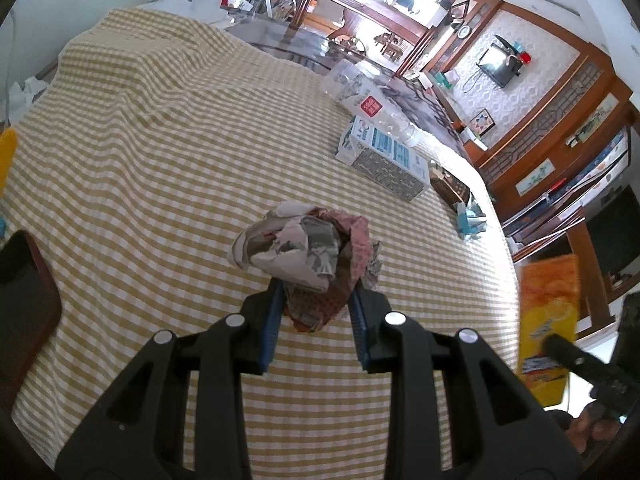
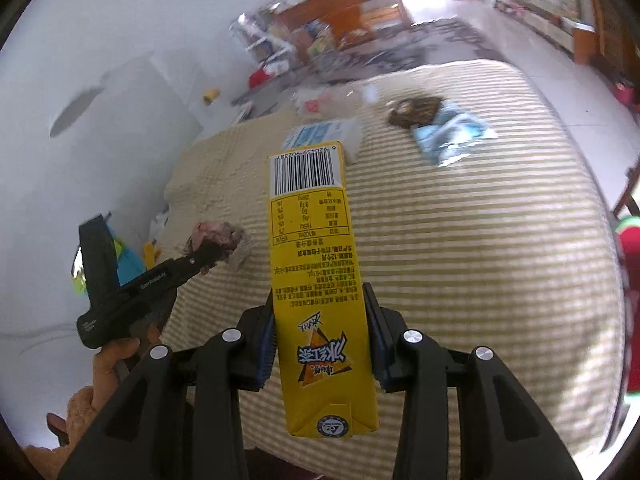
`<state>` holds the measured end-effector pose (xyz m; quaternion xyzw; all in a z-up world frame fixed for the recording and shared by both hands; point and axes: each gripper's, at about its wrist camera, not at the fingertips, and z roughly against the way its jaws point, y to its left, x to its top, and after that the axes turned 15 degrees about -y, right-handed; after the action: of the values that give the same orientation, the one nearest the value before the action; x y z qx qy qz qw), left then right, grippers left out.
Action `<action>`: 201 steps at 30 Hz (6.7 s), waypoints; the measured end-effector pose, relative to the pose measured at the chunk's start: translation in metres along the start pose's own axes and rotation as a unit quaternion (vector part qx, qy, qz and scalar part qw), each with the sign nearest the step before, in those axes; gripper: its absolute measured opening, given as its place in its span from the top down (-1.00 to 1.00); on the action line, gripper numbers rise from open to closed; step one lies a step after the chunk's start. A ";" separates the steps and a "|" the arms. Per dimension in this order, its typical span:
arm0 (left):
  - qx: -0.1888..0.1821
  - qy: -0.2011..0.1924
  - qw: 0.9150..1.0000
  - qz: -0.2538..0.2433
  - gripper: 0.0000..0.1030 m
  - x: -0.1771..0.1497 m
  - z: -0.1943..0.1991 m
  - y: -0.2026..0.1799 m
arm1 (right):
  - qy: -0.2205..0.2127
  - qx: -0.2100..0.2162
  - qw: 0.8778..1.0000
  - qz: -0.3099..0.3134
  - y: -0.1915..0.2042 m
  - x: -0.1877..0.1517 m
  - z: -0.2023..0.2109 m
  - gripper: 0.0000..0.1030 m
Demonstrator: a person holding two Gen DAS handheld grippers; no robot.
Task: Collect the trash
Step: 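Carry the paper ball and yellow carton over the red bucket and open both tools, then swing back to the bed and grasp the white milk carton with the left tool, then grasp the blue-white wrapper with the right tool while the left tool holds the milk carton, then carry the milk carton and wrapper over the red bucket and open both tools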
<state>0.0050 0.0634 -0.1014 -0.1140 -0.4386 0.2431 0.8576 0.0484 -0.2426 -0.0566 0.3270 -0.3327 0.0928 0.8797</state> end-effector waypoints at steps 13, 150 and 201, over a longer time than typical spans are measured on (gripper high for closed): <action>-0.008 -0.039 0.996 -0.085 0.45 -0.001 0.020 -0.047 | -0.105 -0.035 0.993 -0.044 -0.042 0.010 0.082 0.32; -0.063 0.031 0.997 -0.031 -0.12 -0.002 -0.021 -0.025 | 0.001 -0.132 0.990 0.046 -0.060 0.095 -0.135 0.62; -0.035 0.040 0.975 -0.214 0.01 -0.046 -0.035 -0.075 | -0.055 -0.024 0.998 -0.019 -0.018 0.054 -0.052 0.62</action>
<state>0.0347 -0.0239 -0.1231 -0.0569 -0.4266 0.0335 0.9020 0.1235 -0.2262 -0.0605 0.3169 -0.3761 0.0498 0.8693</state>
